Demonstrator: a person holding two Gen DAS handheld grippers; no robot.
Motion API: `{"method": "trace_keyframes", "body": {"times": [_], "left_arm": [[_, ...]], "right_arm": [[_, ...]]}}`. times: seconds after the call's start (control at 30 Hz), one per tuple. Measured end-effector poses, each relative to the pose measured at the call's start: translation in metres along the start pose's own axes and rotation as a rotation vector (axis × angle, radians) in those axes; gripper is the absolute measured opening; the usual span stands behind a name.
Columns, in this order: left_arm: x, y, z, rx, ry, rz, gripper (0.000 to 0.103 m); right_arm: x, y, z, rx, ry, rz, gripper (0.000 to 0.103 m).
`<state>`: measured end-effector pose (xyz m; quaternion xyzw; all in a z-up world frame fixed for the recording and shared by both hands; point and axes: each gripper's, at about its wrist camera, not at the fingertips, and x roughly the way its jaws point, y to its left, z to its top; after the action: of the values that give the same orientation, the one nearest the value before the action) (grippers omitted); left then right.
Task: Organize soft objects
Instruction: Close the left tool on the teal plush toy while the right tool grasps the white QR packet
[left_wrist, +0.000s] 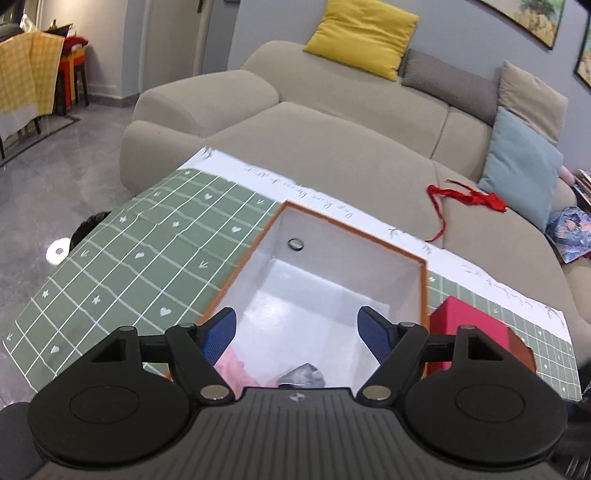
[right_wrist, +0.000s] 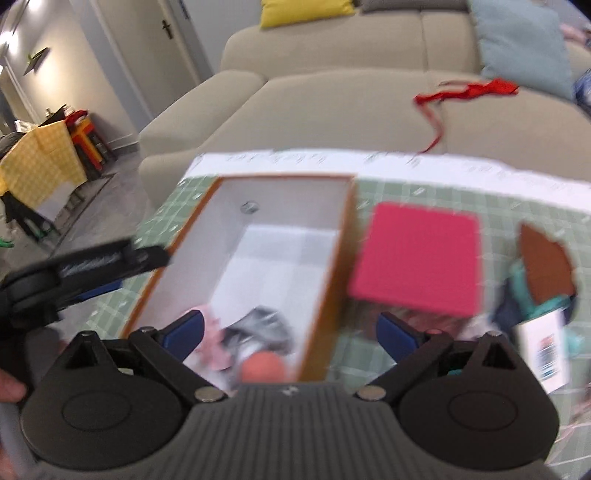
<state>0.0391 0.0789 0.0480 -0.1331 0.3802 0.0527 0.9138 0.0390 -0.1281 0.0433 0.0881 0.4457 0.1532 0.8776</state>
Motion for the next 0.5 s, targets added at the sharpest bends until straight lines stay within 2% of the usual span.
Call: {"method": "trace_keyframes", "body": {"times": [0.13,0.33,0.43,0.5], "left_arm": [[-0.012,-0.023,-0.004,0.035,-0.008,-0.051,0.088],[-0.025,-0.062,-0.015,0.067,-0.024,-0.121,0.088],[-0.025,-0.082,-0.025,0.102,0.001,-0.171,0.088],[-0.022,-0.099,-0.034,0.154,0.010,-0.181,0.088]], "right_arm": [[-0.021,-0.042,0.007,0.031,-0.037,-0.099,0.098],[-0.024,-0.123,-0.002,0.140,-0.008,-0.212,0.098],[-0.021,-0.154,-0.013,0.117,0.016,-0.277,0.098],[-0.017,-0.177,-0.023,0.115,0.018,-0.286,0.098]]}}
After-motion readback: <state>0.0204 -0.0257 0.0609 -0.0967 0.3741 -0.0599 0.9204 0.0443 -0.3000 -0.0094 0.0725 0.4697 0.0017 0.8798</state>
